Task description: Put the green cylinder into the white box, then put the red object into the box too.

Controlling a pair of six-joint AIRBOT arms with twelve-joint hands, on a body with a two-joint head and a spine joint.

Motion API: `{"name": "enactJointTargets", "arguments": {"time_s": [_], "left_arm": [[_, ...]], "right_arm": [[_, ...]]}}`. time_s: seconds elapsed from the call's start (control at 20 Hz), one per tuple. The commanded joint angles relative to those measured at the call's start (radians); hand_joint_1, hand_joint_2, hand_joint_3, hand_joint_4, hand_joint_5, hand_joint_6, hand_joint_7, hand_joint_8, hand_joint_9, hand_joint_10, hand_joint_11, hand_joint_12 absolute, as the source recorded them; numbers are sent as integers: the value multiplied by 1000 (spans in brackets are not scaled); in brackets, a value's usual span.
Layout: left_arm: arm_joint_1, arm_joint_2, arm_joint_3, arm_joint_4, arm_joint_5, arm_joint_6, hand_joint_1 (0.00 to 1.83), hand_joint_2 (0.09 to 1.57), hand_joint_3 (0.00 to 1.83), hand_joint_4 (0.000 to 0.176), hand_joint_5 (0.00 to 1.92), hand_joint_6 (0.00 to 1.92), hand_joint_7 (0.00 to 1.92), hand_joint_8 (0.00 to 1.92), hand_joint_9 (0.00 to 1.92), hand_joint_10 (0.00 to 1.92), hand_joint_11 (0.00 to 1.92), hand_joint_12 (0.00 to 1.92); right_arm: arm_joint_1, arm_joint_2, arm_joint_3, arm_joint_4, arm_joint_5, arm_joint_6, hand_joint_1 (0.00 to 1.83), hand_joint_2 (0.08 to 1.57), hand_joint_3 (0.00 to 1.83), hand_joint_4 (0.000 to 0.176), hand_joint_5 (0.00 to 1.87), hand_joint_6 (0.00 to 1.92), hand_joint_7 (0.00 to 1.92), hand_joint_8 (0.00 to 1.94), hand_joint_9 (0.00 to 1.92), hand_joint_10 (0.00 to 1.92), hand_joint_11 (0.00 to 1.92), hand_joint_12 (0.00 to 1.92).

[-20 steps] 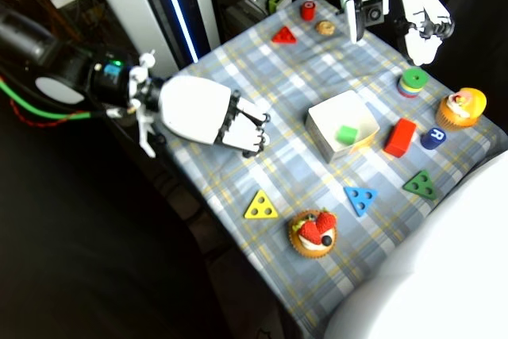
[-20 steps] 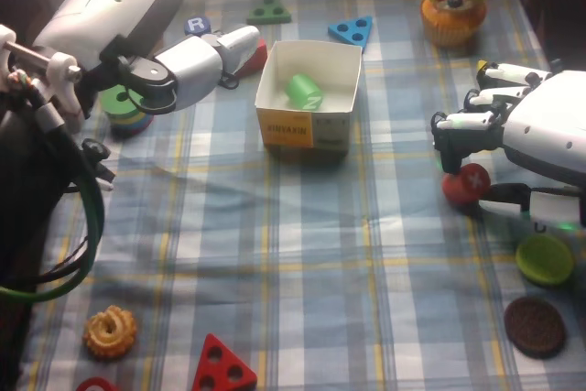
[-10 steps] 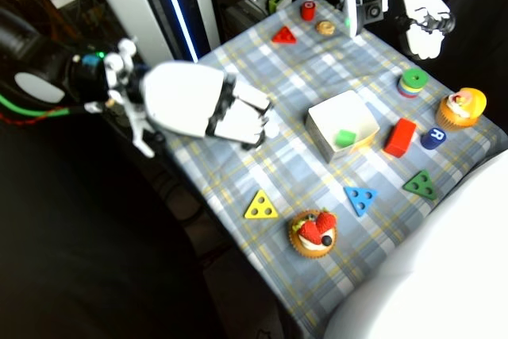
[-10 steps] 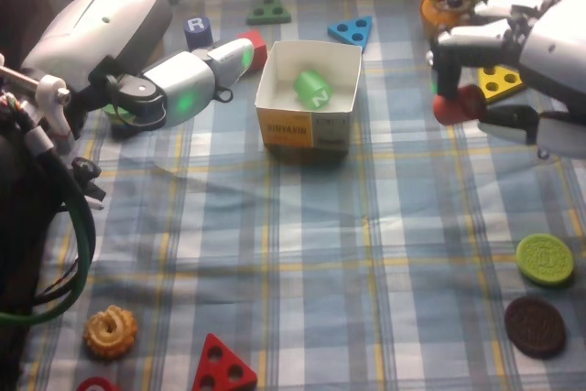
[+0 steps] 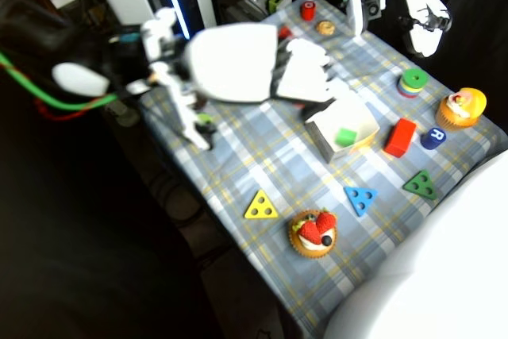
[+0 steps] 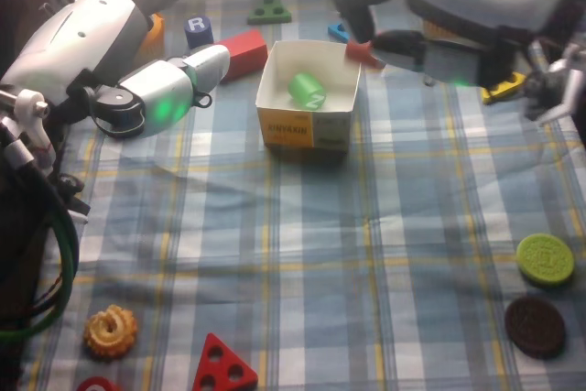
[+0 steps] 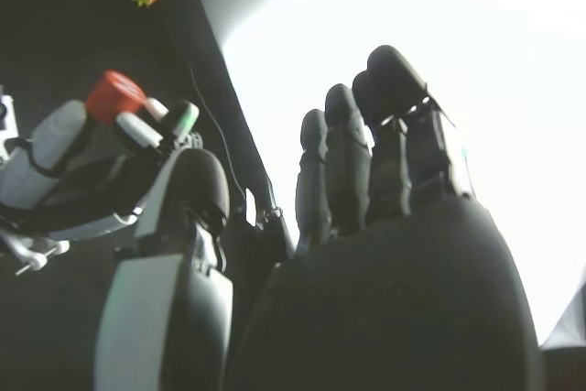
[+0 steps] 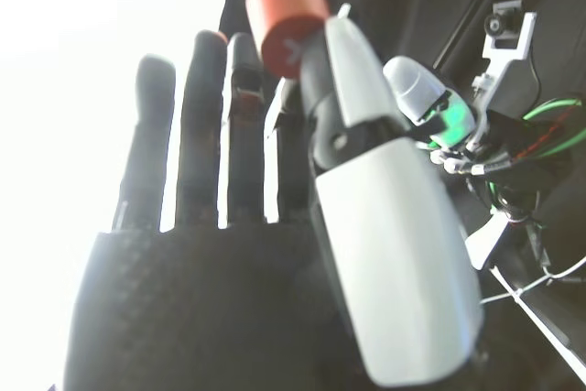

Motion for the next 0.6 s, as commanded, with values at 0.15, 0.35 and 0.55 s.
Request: {"name": "enactJointTargets", "arguments": {"time_s": [0.15, 0.35, 0.55], "left_arm": [[-2, 0, 1, 38, -109, -8, 574, 1342, 0, 35, 345, 3, 356, 2, 34, 699, 0, 1451], [-2, 0, 2, 38, -108, -13, 615, 1341, 0, 18, 354, 3, 370, 3, 58, 696, 0, 1497], [1, 1, 1, 38, -110, -15, 639, 1335, 0, 19, 363, 5, 380, 4, 48, 726, 0, 1539]], "right_arm": [[38, -83, 80, 21, -10, 1, 1103, 1337, 0, 0, 492, 1606, 689, 1559, 435, 1476, 267, 1850], [49, -85, 85, 32, -23, 1, 983, 1203, 1, 0, 257, 271, 351, 311, 129, 1085, 0, 1782], [54, -26, 38, 38, 28, 1, 842, 1245, 1, 0, 198, 199, 272, 235, 15, 1325, 0, 1909]]}}
